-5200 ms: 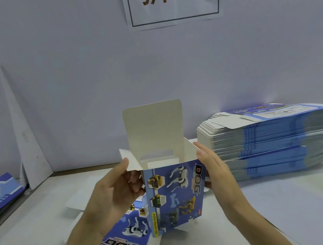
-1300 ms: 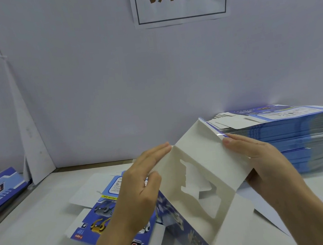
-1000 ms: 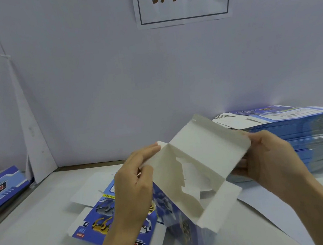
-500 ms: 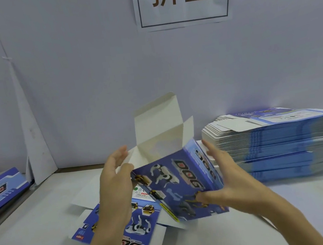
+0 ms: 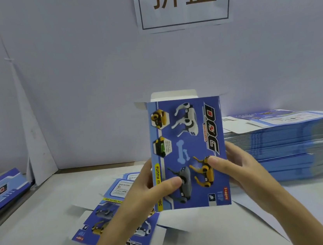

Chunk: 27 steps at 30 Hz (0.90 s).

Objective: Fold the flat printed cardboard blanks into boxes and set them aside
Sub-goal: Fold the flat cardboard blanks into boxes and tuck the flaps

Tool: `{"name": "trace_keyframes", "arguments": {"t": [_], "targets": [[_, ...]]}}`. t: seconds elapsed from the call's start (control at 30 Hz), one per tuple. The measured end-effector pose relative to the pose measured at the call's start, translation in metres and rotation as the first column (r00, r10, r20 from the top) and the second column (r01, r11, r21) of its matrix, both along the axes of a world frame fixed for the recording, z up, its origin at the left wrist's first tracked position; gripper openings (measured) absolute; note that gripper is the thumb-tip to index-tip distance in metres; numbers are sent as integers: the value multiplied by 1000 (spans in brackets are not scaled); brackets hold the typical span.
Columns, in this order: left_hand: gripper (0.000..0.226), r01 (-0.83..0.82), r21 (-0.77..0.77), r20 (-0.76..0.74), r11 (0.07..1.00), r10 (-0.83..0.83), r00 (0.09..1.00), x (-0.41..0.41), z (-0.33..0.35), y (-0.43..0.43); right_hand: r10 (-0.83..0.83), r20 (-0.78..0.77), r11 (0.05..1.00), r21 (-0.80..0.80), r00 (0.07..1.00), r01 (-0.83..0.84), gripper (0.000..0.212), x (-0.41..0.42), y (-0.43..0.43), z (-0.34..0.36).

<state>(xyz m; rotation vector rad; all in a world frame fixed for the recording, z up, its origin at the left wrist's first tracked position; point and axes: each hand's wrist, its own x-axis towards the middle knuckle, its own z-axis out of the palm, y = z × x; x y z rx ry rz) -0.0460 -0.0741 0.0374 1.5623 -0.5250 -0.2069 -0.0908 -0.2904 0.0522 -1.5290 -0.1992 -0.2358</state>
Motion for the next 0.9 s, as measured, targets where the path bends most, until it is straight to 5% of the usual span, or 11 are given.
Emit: {"name": "trace_keyframes", "arguments": {"t": [0.1,0.3,0.47,0.9], "targets": [[44,-20,-76,-43,997,17,999,2,-3,5,56,4,998,-10,998,-56,77,-1,1,2],[67,-141,-143,-65,980,133,989,5,-4,6,98,45,995,8,994,-98,72,-1,4,1],[63,-248,-144,6,958,251,968,5,-6,-3,33,-31,997,-73,999,-35,82,1,5,-1],[58,-263,-170,-1,950,267,964,7,-4,3,32,-15,996,-83,999,-33,76,1,14,-3]]}}
